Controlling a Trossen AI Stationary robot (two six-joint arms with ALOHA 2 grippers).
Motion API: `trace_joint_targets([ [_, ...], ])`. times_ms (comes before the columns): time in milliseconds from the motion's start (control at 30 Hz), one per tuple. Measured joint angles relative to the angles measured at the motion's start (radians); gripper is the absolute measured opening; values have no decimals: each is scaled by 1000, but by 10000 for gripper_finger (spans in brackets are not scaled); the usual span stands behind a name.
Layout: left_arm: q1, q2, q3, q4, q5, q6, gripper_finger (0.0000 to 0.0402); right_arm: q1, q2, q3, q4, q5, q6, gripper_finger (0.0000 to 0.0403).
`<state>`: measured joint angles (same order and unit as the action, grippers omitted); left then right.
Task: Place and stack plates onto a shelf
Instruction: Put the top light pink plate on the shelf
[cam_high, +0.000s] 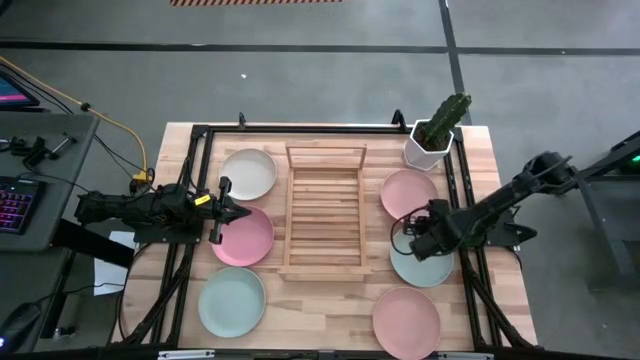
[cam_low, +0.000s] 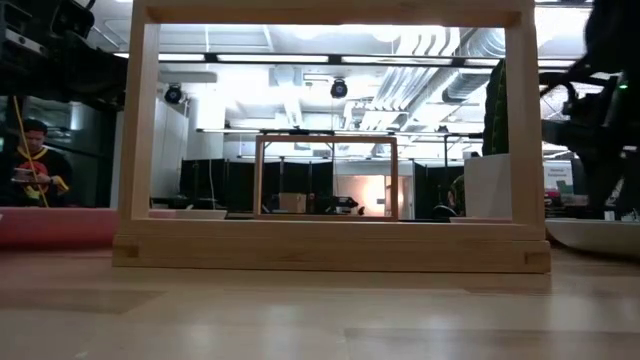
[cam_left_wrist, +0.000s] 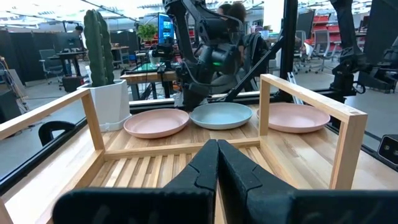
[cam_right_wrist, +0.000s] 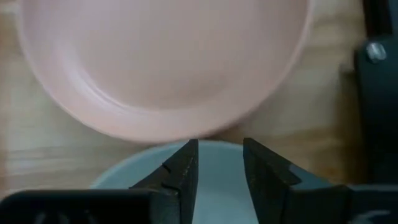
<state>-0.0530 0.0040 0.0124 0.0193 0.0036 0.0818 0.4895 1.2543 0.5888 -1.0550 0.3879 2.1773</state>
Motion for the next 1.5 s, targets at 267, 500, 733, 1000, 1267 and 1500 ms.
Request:
trace_joint_targets([
  [267,0,0,0,0,0,0,1,27,74,1,-48,85,157,101],
  [500,0,0,0,0,0,0,1,-49,179,1,-52,86,160,101],
  [733,0,0,0,0,0,0,1,-103,239,1,-53,86,159,100],
  [1000,0,0,0,0,0,0,1,-151,285,1,-51,85,150,100],
  [1267,0,0,0,0,0,0,1,-180,303,0,-44,74,127,90],
  [1500,0,0,0,0,0,0,1,-195,304,0,-44,118,126,7],
])
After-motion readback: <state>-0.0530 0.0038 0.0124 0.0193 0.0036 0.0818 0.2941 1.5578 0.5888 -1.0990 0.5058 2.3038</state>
